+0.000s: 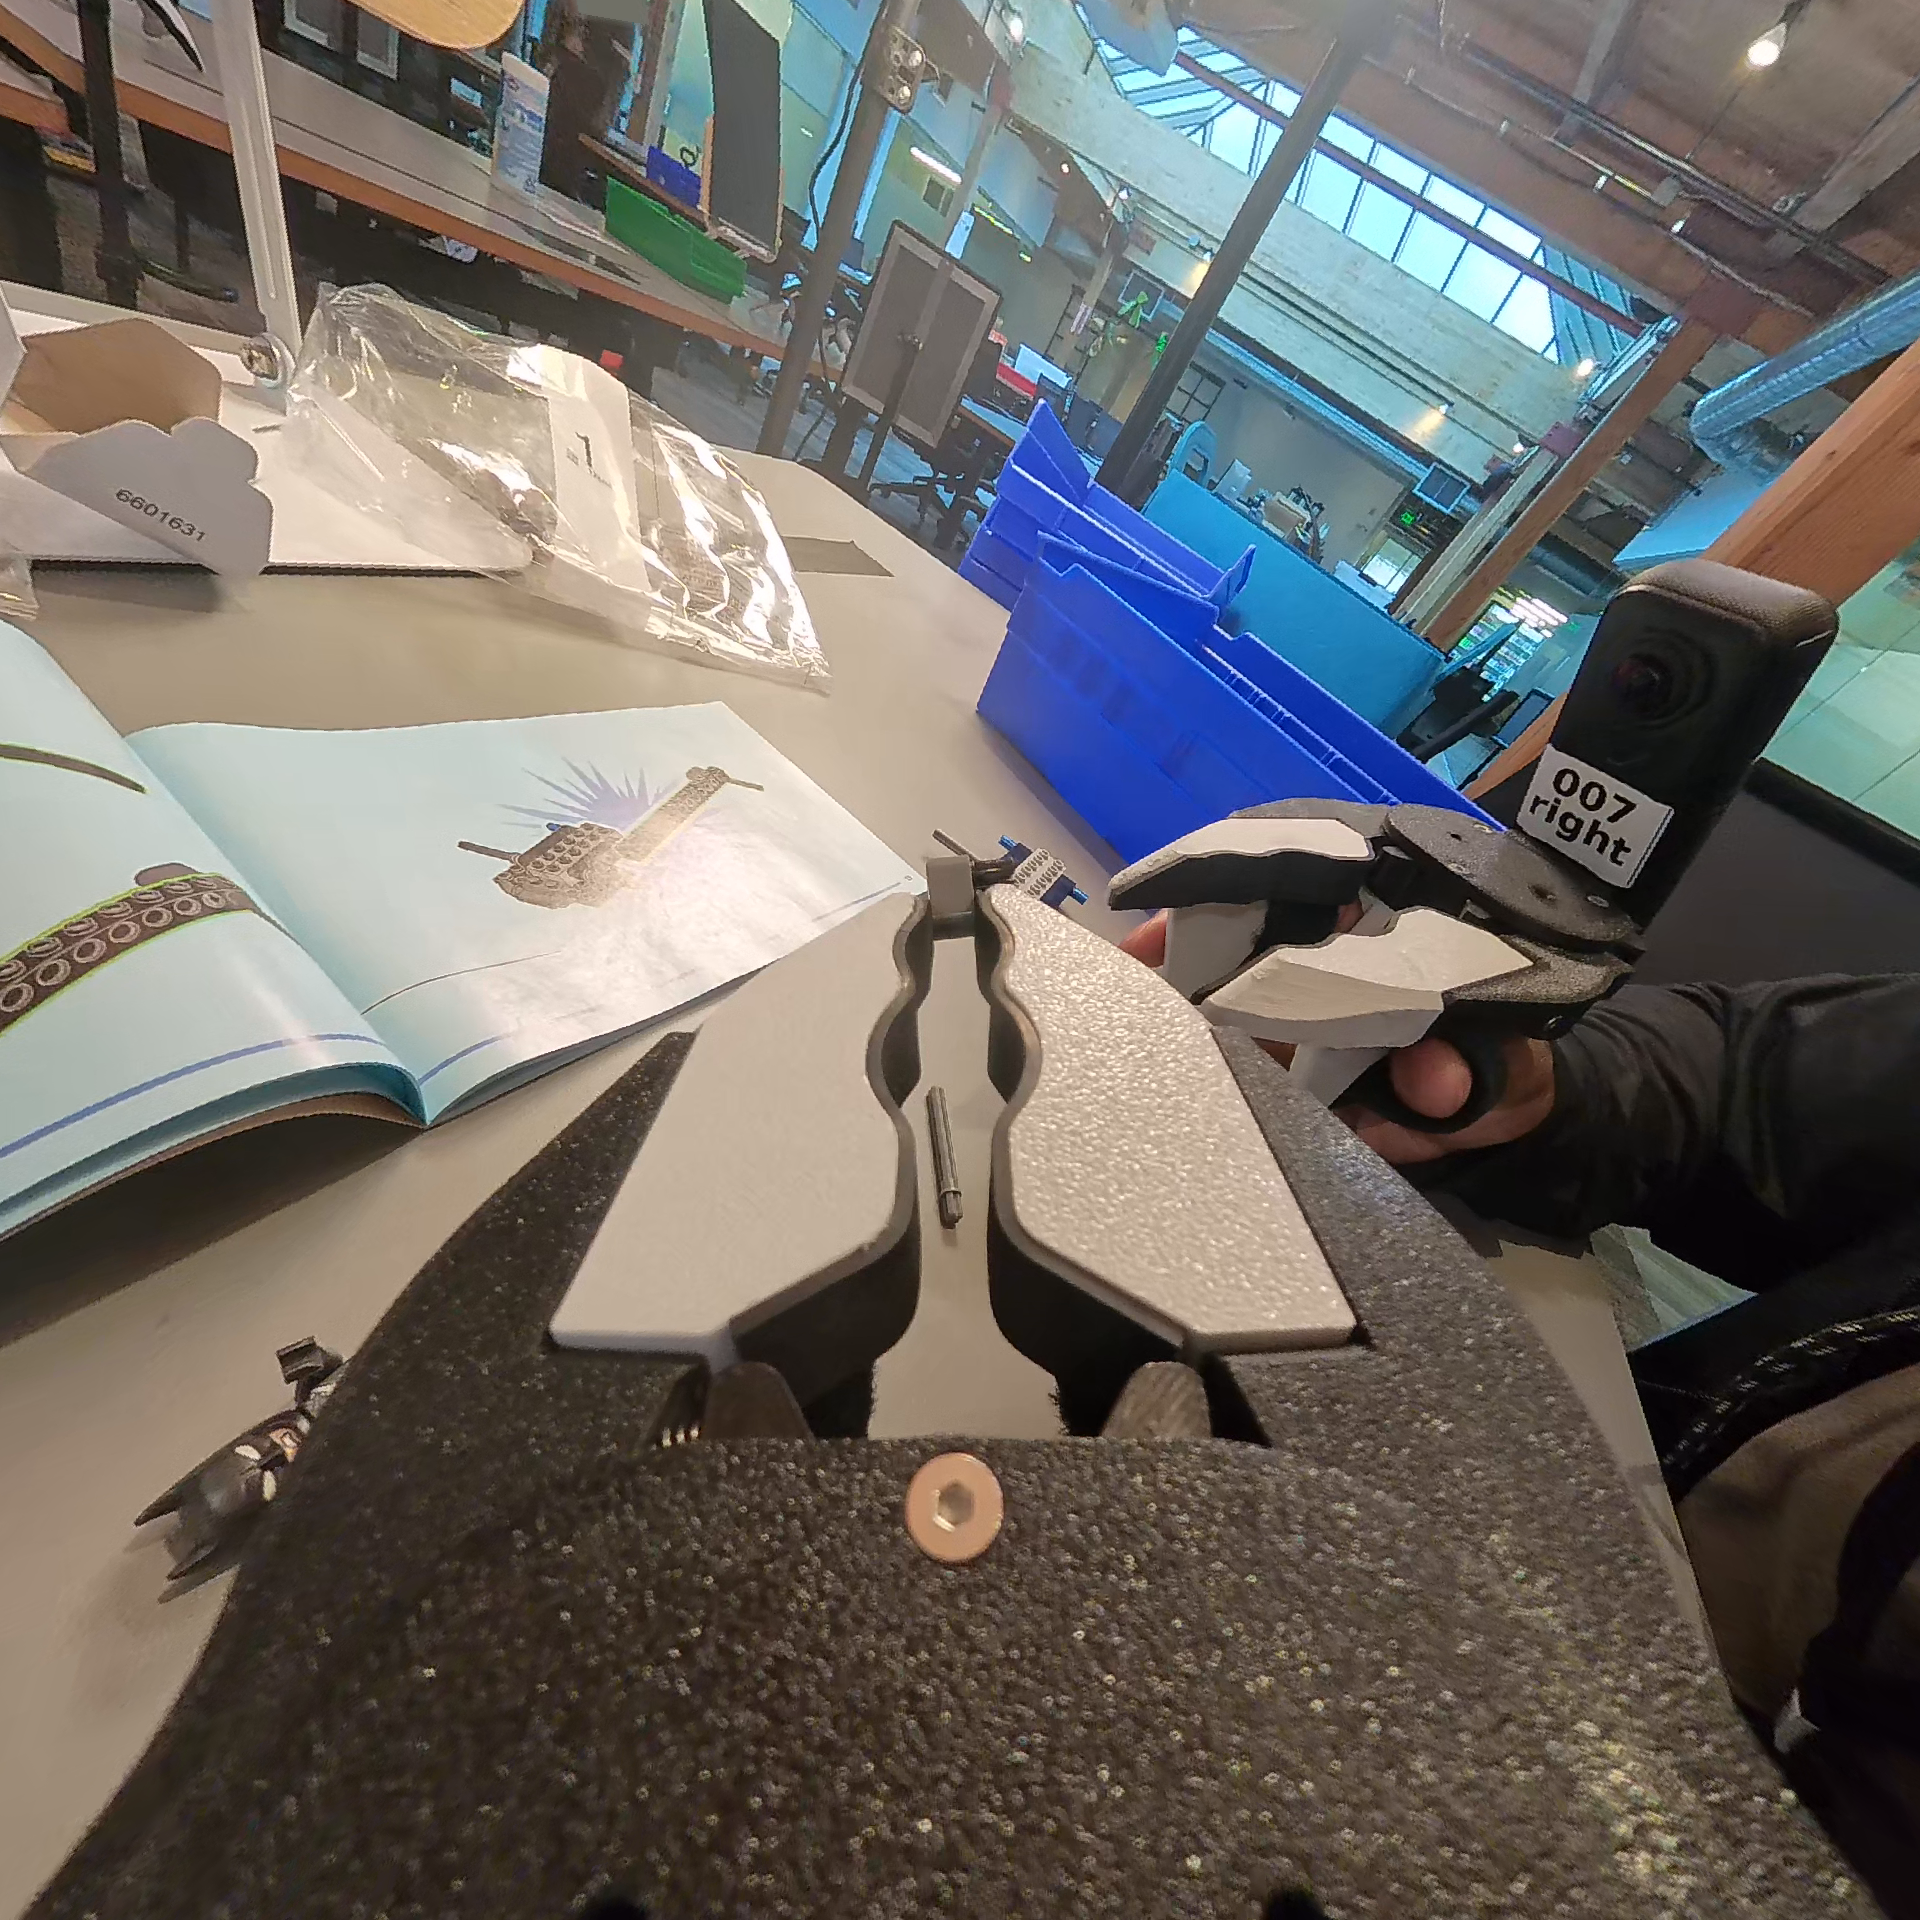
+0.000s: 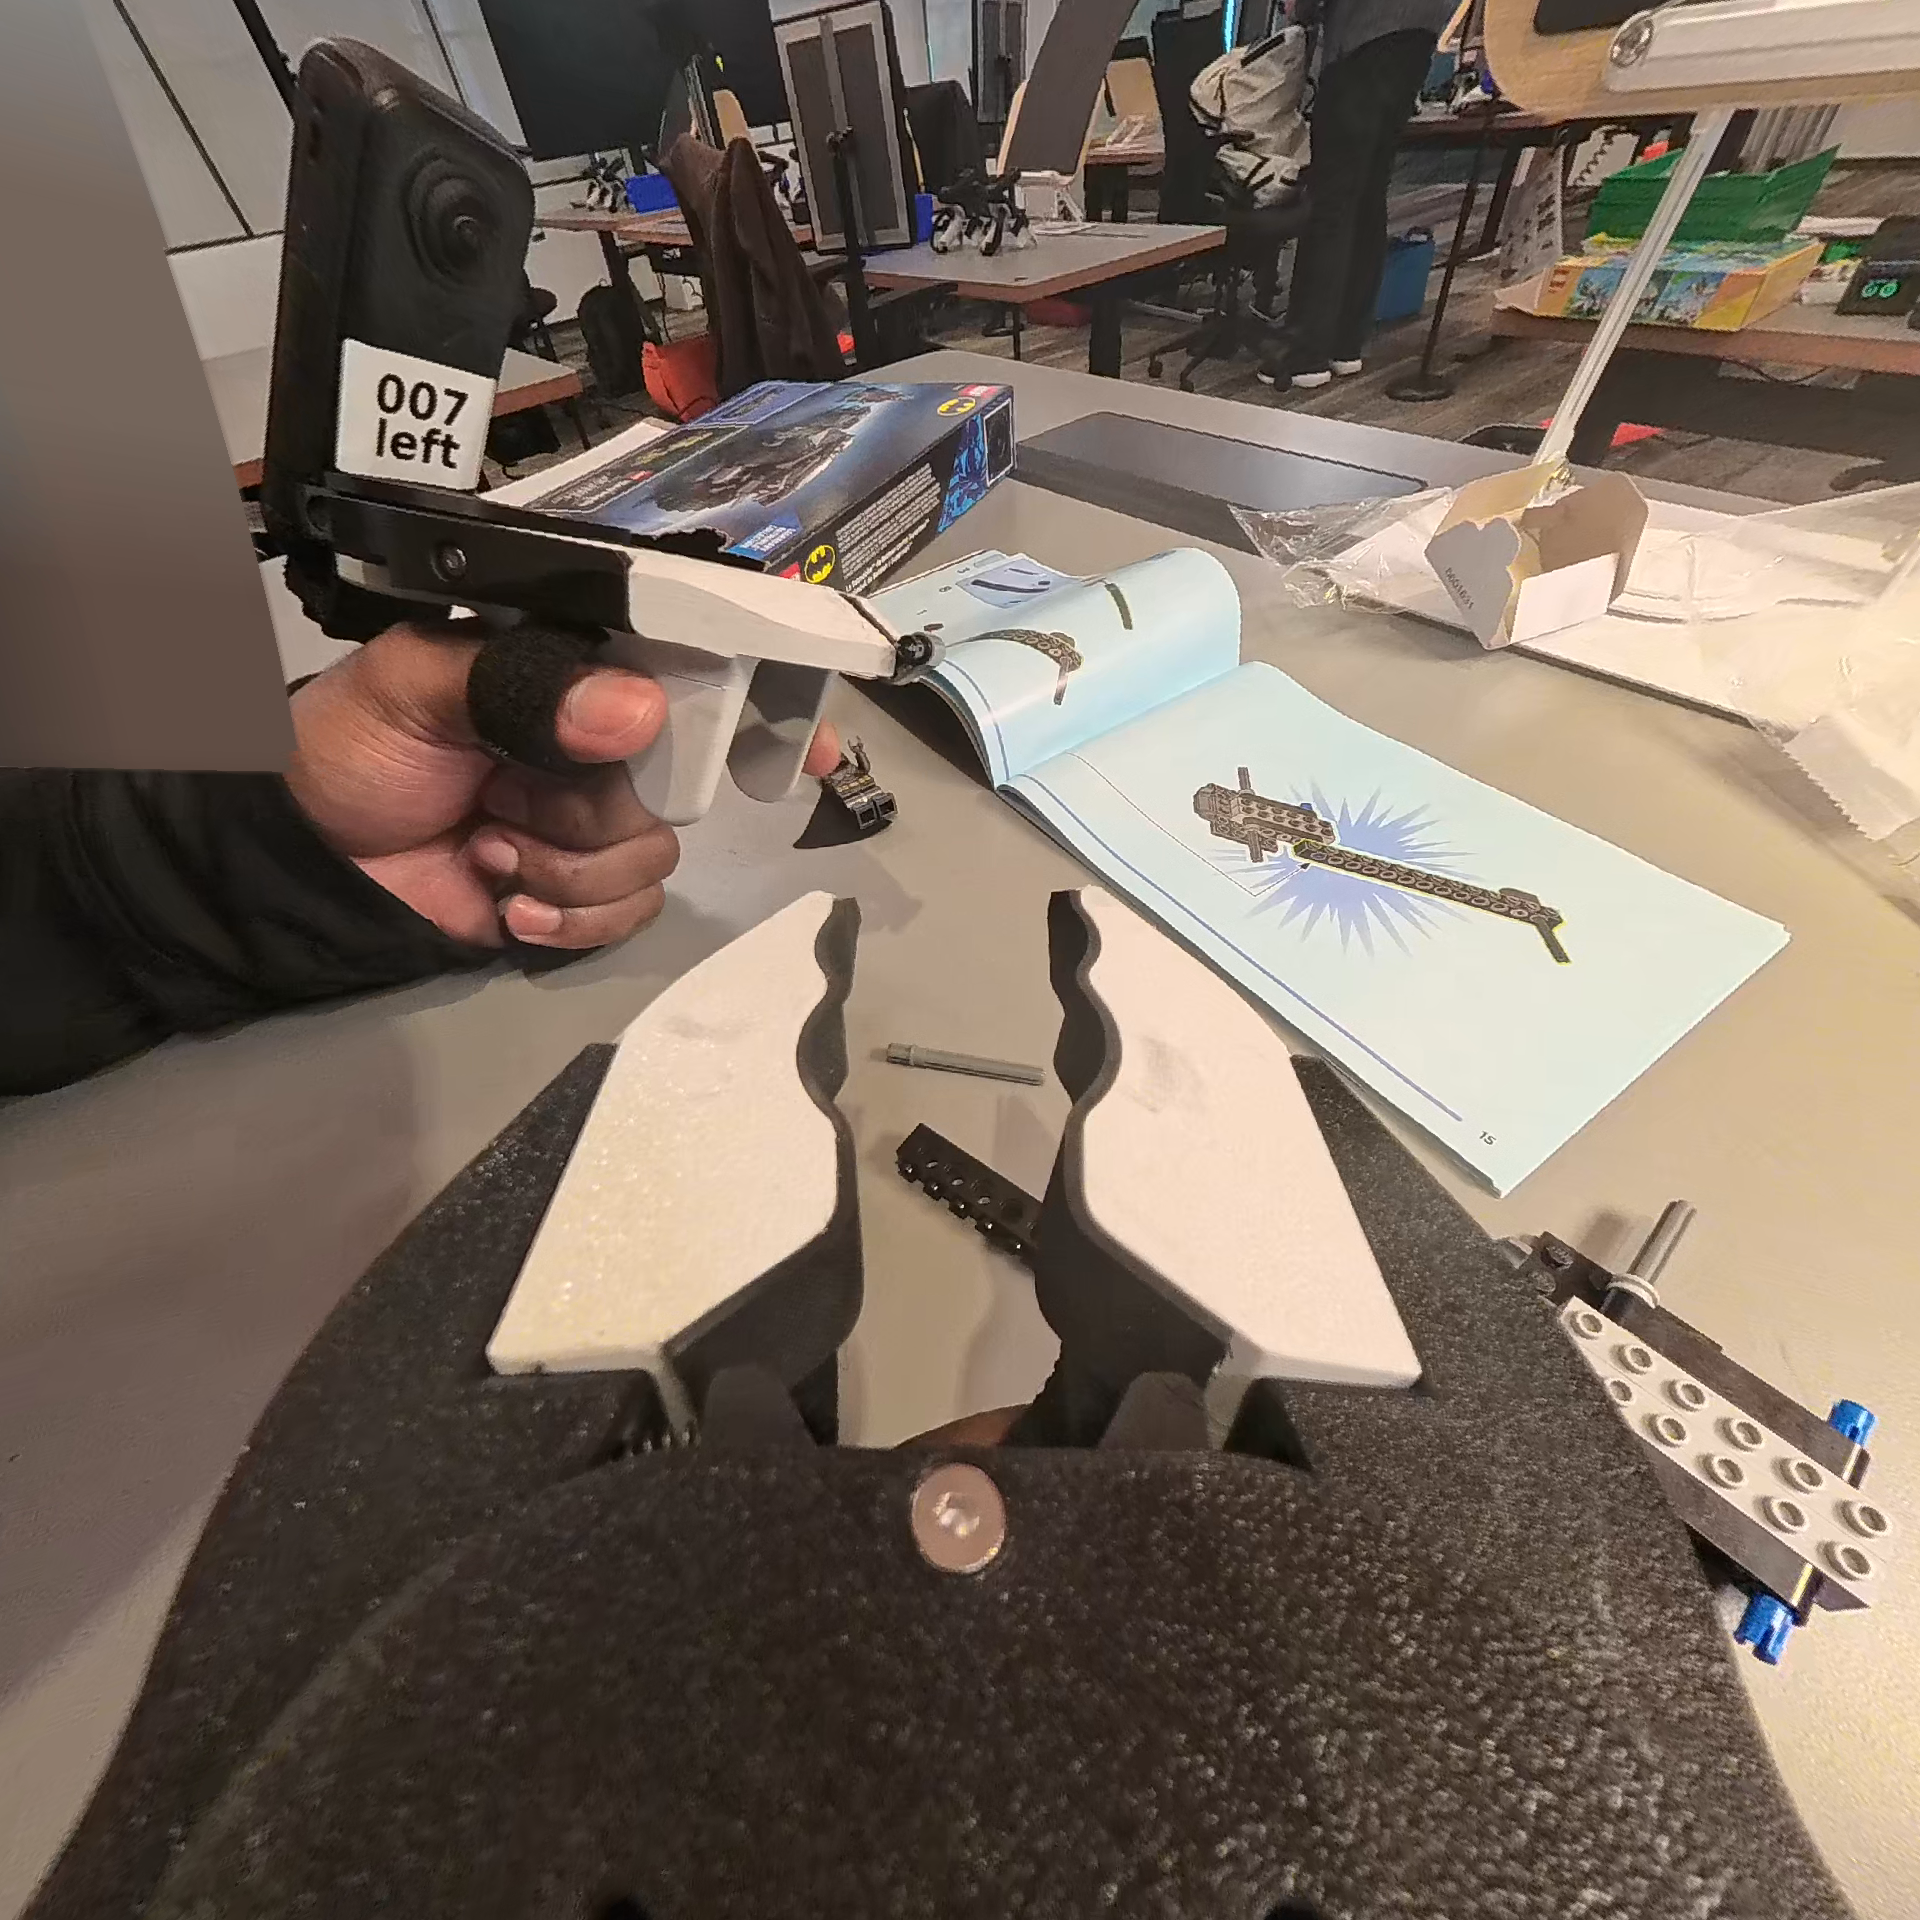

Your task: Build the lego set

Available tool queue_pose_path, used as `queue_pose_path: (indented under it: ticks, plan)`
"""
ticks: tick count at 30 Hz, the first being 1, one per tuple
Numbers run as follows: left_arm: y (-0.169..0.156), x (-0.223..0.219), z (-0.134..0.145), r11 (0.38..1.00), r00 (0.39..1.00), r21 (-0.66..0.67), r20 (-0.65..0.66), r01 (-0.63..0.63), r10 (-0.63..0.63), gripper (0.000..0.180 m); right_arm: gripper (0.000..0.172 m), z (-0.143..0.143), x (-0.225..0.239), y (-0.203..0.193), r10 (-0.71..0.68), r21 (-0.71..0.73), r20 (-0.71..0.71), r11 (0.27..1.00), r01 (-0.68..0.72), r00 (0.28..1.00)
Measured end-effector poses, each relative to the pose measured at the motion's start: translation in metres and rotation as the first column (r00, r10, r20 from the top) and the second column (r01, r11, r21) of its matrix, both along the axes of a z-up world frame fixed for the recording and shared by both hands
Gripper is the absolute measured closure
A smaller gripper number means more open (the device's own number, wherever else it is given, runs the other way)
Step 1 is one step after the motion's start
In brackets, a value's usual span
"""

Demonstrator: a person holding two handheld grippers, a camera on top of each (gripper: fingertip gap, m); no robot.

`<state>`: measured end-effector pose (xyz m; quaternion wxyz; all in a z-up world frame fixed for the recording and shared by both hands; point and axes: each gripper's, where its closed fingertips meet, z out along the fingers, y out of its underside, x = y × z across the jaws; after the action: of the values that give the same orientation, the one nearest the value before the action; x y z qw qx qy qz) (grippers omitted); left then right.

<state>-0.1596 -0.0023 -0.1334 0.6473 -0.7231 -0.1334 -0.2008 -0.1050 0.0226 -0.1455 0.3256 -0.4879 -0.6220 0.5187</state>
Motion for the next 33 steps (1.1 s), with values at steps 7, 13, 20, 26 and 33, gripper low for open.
queue_pose_path:
  ticks: [7,13,20,26,33]
  plan:
    - [0.0,0.0,0.0,1.0,1.0,-0.001,-0.002,0.001,-0.001,0.173,0.135,0.0,0.0,0.0,0.0,0.003,-0.002,1.0,0.0,1.0]
    - [0.0,0.0,0.0,1.0,1.0,-0.001,-0.002,0.0,0.0,0.173,0.135,-0.001,0.0,-0.001,-0.001,0.009,0.003,1.0,0.001,1.0]
    - [0.0,-0.001,-0.002,1.0,1.0,-0.012,-0.003,-0.008,0.008,0.173,0.136,-0.012,-0.001,0.008,-0.053,0.066,0.071,0.997,0.048,0.996]
    - [0.0,-0.001,-0.004,0.999,1.0,-0.035,-0.011,-0.014,0.013,0.173,0.139,-0.046,0.002,0.013,-0.052,0.167,0.296,0.986,0.003,0.954]
    - [-0.001,0.001,-0.008,0.998,1.0,-0.063,-0.009,-0.009,0.009,0.173,0.139,-0.038,-0.008,0.007,-0.026,0.249,0.284,0.967,-0.047,0.958]
